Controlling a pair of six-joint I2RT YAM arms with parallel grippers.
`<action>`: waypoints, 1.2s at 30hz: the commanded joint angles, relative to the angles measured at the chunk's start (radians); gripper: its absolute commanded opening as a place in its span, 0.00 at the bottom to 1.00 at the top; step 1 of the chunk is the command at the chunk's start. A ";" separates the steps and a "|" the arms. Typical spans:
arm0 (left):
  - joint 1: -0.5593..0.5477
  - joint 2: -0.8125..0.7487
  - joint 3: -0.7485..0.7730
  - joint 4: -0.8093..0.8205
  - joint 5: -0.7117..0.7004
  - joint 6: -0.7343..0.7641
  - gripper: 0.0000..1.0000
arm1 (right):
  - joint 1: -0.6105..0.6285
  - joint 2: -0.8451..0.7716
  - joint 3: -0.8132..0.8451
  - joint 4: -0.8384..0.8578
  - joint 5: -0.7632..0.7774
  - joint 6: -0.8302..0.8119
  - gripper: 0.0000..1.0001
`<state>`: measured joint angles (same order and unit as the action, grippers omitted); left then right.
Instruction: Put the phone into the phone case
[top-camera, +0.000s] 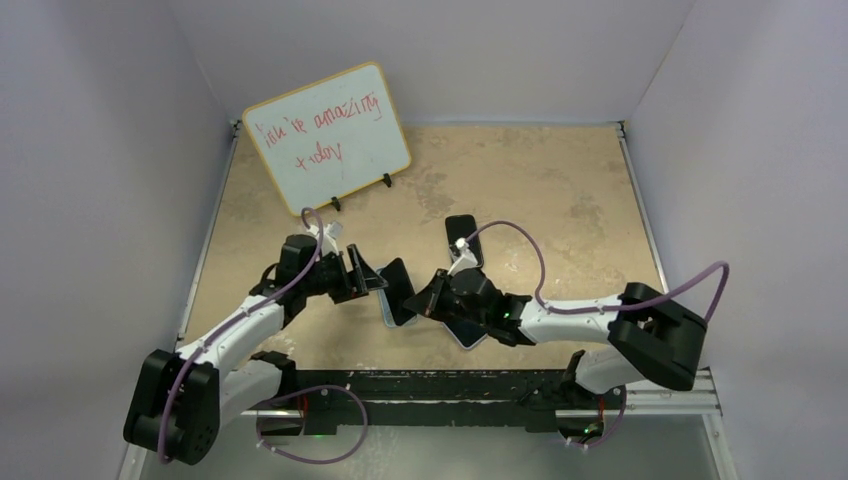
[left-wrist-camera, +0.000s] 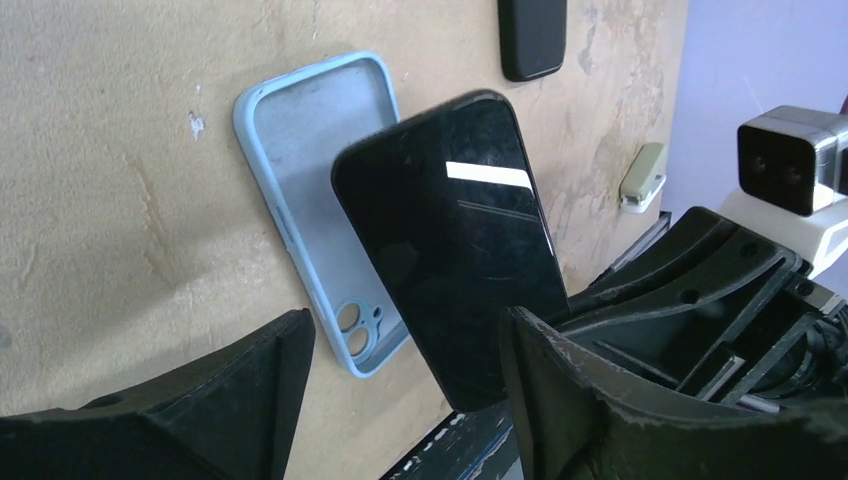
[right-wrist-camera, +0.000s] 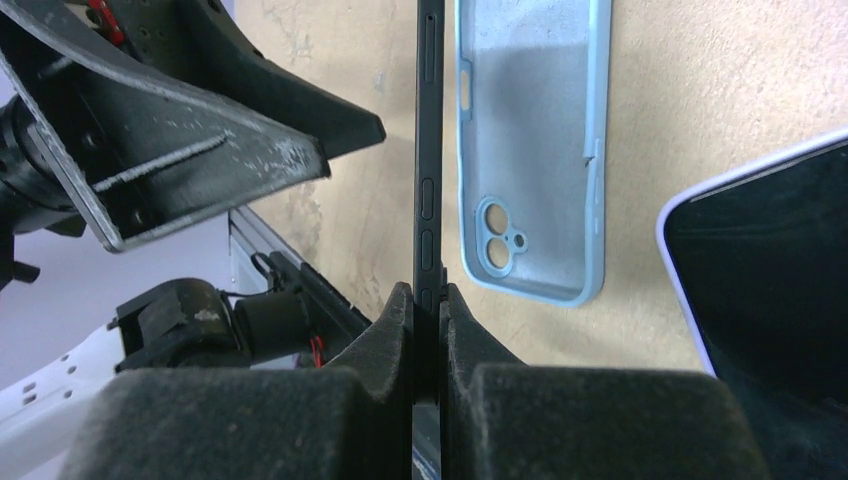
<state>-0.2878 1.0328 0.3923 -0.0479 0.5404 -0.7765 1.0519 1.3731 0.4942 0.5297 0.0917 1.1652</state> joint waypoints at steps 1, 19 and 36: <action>0.007 0.033 -0.032 0.098 0.025 -0.004 0.68 | 0.008 0.061 0.079 0.117 0.059 0.026 0.00; 0.007 0.190 -0.077 0.234 0.031 0.013 0.46 | 0.030 0.277 0.078 0.223 0.027 0.066 0.16; 0.007 0.260 -0.092 0.246 0.020 0.047 0.35 | 0.036 0.201 0.055 0.063 0.048 -0.013 0.19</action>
<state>-0.2878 1.2823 0.3138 0.1448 0.5480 -0.7582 1.0813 1.6154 0.5407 0.6292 0.1165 1.1889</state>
